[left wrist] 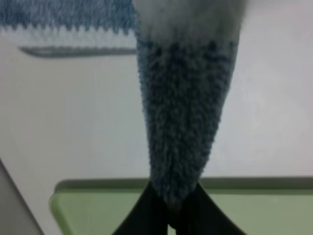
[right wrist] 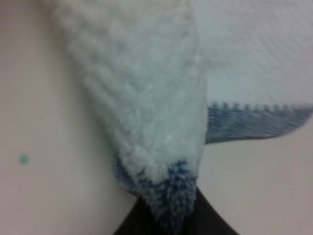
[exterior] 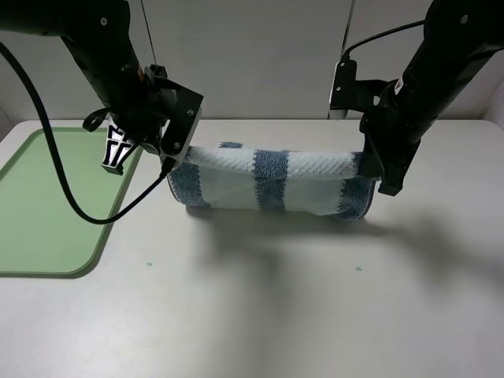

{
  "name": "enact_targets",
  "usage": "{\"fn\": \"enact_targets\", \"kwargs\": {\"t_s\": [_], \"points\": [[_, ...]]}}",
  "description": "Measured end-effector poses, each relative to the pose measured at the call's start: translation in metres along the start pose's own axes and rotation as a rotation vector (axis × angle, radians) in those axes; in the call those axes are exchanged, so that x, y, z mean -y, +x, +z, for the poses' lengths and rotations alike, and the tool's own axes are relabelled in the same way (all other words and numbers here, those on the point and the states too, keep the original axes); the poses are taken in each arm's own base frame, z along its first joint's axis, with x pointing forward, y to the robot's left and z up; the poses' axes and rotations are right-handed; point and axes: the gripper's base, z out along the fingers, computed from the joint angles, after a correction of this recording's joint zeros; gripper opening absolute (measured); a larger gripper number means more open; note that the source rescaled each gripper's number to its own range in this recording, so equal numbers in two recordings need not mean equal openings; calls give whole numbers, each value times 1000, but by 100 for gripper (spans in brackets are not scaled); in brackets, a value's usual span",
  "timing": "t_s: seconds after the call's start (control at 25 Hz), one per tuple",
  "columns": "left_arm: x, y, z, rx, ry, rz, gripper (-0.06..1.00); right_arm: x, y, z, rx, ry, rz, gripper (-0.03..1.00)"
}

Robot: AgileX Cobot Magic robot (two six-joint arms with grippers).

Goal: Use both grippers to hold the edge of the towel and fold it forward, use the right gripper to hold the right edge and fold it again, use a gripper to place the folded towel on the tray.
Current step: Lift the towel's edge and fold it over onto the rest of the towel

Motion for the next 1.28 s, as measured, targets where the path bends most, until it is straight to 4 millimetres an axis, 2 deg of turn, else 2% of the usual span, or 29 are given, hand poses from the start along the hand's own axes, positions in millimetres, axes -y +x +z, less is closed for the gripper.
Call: {"fn": "enact_targets", "kwargs": {"t_s": [0.32,0.4,0.64,1.0,1.12,1.28], "points": [[-11,8,3,22,-91,-16,0,16,-2,-4,65,103,18,0],[-12,9,9,14,-92,-8,0,18,-3,-4,79,123,16,0],[-20,4,47,-21,-63,-4,0,22,-6,-5,115,170,15,0],[-44,1,58,-18,-149,-23,0,34,-7,-7,178,263,29,0],[-46,2,66,-18,-146,-28,0,40,1,-1,164,265,55,0],[-49,3,67,-3,-173,-34,0,46,10,17,136,242,87,0]]}}
